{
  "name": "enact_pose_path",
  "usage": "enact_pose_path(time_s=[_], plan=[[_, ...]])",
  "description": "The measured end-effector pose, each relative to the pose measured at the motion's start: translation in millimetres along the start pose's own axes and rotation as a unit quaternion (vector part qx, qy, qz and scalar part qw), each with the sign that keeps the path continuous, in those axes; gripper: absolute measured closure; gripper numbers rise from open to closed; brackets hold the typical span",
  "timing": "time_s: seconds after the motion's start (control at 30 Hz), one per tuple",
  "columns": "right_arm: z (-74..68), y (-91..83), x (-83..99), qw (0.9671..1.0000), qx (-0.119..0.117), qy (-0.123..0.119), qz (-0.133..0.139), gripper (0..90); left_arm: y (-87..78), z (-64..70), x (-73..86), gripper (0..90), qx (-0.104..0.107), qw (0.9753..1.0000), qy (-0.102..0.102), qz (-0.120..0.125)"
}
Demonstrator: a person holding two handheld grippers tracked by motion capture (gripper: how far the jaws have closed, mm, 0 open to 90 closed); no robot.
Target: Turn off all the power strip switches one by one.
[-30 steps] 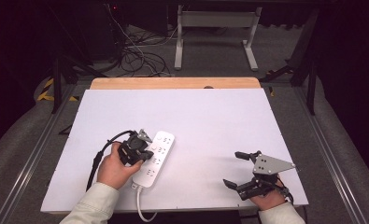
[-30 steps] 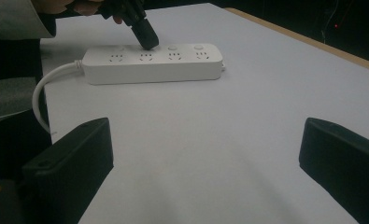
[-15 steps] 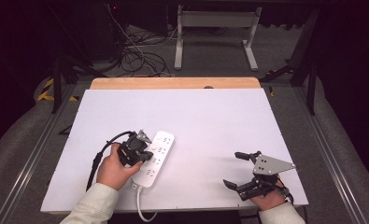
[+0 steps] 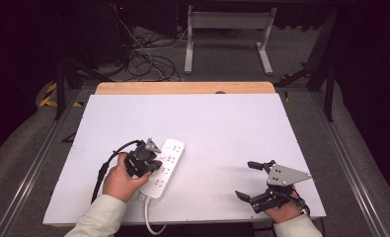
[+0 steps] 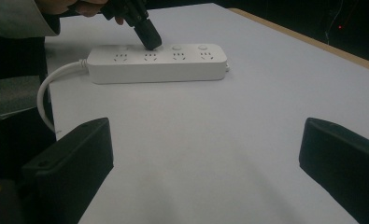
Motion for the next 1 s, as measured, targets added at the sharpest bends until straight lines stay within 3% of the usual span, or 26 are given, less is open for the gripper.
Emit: enact_pose_path(time_s=[0.37,0.43,0.5,0.6,0.77,1.0], plan=[[-0.8,0.0,-0.2,1.0000,-0.001,-0.001,0.000,3.6,1.6,2.6,-0.1,90.0,-0.016,0.9999,0.006,0.001],[-0.4,-0.1,-0.2,1.0000,0.000,0.000,0.001,3.6,-1.8,-0.5,-0.6,90.0,-0.006,0.9996,-0.004,0.026],[0.0,-0.1,-0.1,1.0000,0.000,-0.001,0.000,3.6,-4.9,-1.9,-1.2,90.0,-0.021,0.9991,0.001,0.037],[0.7,0.2,0.0,1.0000,-0.001,0.001,0.000,3.6,-18.3,0.5,-8.9,90.0,-0.005,0.9972,-0.002,0.075],[1.2,1.8,0.8,1.0000,0.000,0.003,-0.003,3.6,-28.5,2.6,-15.2,90.0,-0.008,0.9962,0.008,0.087],[0.9,1.5,0.7,1.0000,-0.001,0.003,-0.002,3.6,-29.9,-0.6,-17.4,90.0,-0.003,0.9959,-0.004,0.090]])
Point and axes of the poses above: each handheld gripper's, and its own axes: y roughly forward along the jaws, x roughly out of its underside, z roughly to its right, the point moved 6 cm from there along y, roughly forward along the jaws, and after that the axes turned 5 degrees about z, right-handed, at the moved point
